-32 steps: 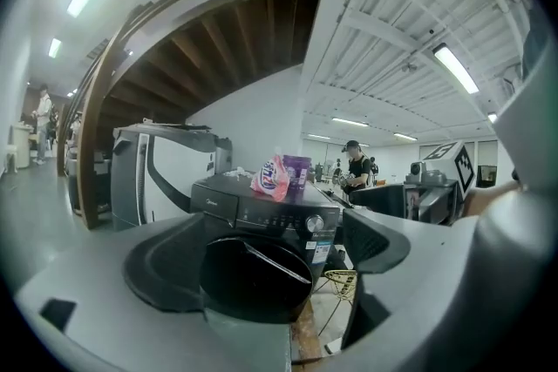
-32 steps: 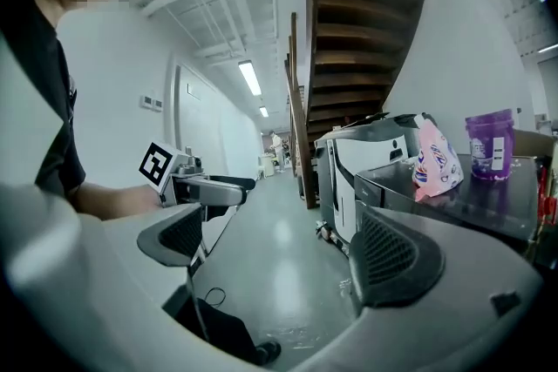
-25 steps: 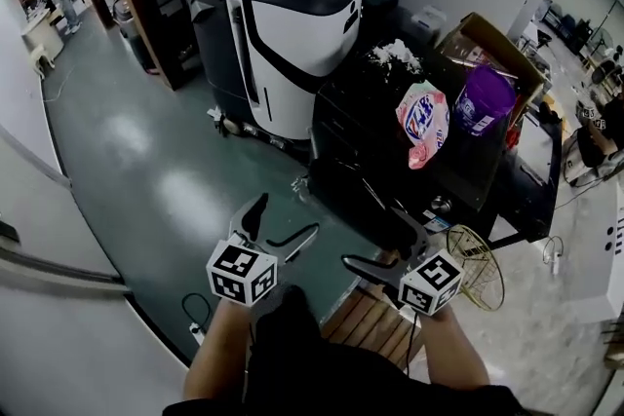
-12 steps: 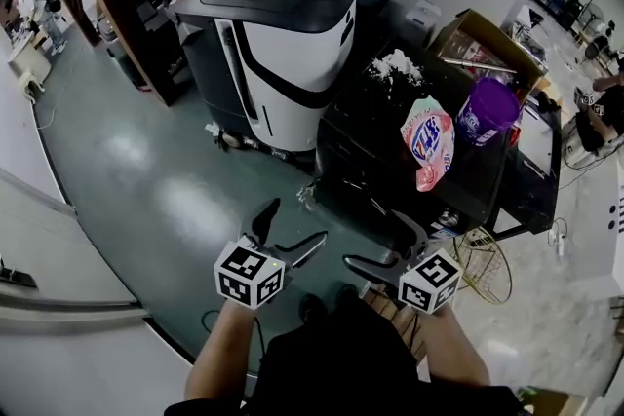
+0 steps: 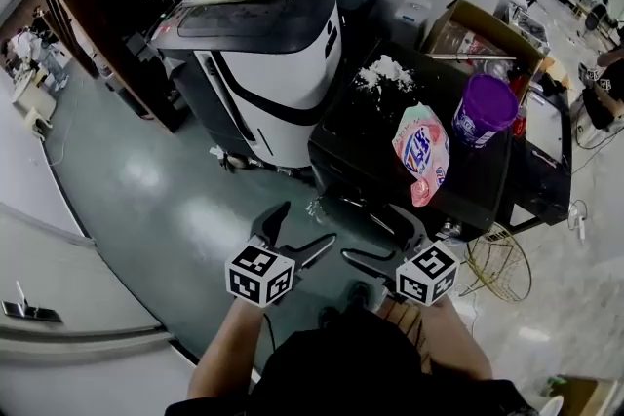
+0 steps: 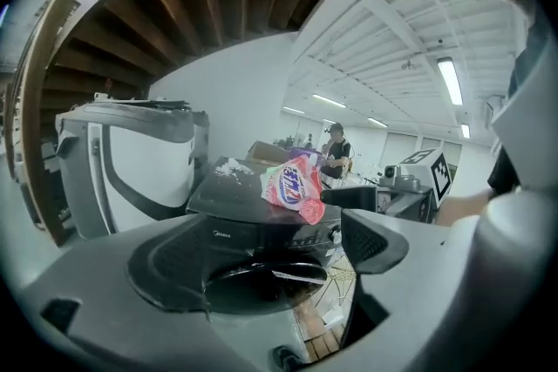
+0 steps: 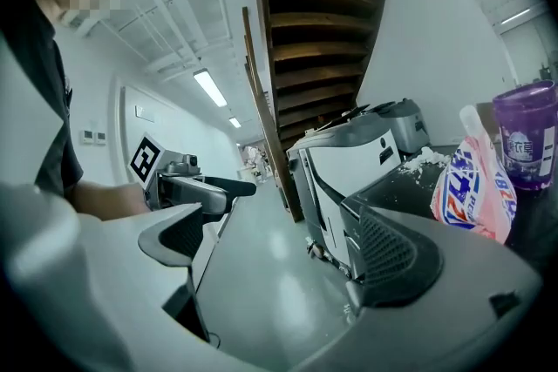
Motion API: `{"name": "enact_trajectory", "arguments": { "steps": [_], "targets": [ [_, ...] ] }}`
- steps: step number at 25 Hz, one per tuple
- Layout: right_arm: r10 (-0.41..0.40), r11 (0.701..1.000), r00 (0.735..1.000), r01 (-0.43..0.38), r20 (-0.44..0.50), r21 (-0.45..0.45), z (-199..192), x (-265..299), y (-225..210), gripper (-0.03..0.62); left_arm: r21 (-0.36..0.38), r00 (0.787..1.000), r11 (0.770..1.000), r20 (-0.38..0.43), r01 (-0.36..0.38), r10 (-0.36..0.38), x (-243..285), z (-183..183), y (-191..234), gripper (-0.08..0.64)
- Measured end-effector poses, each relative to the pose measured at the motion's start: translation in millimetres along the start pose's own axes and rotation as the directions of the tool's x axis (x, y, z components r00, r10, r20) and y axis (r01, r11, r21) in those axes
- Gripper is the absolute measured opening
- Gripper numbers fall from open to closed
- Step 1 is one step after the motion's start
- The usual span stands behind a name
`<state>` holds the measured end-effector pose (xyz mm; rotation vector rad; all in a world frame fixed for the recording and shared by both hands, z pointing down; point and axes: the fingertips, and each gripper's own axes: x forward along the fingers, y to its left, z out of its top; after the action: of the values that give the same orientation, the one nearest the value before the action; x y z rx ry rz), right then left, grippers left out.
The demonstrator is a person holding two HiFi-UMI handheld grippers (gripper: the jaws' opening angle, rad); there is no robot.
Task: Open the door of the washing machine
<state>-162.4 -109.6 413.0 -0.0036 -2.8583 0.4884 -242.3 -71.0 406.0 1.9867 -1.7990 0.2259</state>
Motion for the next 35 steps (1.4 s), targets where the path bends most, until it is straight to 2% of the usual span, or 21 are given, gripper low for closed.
{"name": "enact_trajectory", "arguments": {
  "steps": [5,9,12,14,18,21,25,27,32,35],
  "targets": [
    [-0.008,1.0,0.999,0.008,0.043,0.006,13,1,-28,0.571,0.039,0.998,0.998,-0.041,0.047,-0.046,36,18,-5,0.5],
    [-0.018,1.0,0.999,0.017,0.027,0.015,13,5,-38,0.571,0.028,0.995,0.997,-0.059,0.076,-0.074,54,20,-1,0.5],
    [-0.061,0.998,0.998,0.06,0.021,0.029,11,4,-40,0.569,0.023,0.988,0.991,-0.073,0.135,-0.133,66,18,2,0.5],
    [-0.12,0.992,0.993,0.119,0.019,0.038,8,3,-45,0.567,0.034,0.979,0.981,-0.08,0.191,-0.188,74,16,4,0.5],
    [-0.262,0.961,0.965,0.258,0.028,0.097,-7,-2,-48,0.56,0.05,0.943,0.948,-0.131,0.314,-0.306,89,-1,5,0.5],
    [-0.335,0.934,0.942,0.332,0.004,0.133,-22,-2,-45,0.557,0.066,0.915,0.92,-0.151,0.387,-0.374,94,-5,1,0.5],
    [-0.426,0.891,0.905,0.423,-0.021,0.164,-38,-7,-37,0.555,0.05,0.866,0.877,-0.198,0.477,-0.459,93,-27,-8,0.5],
    [-0.473,0.863,0.88,0.471,-0.032,0.183,-49,-12,-37,0.552,0.047,0.841,0.857,-0.227,0.513,-0.491,96,-40,-12,0.5],
    [-0.596,0.774,0.801,0.592,-0.059,0.223,-83,-34,-44,0.547,0.041,0.785,0.811,-0.286,0.584,-0.55,108,-69,-27,0.499],
    [-0.627,0.737,0.775,0.623,-0.078,0.262,-103,-45,-46,0.543,0.027,0.753,0.792,-0.332,0.609,-0.568,116,-88,-40,0.499]
  ]
}}
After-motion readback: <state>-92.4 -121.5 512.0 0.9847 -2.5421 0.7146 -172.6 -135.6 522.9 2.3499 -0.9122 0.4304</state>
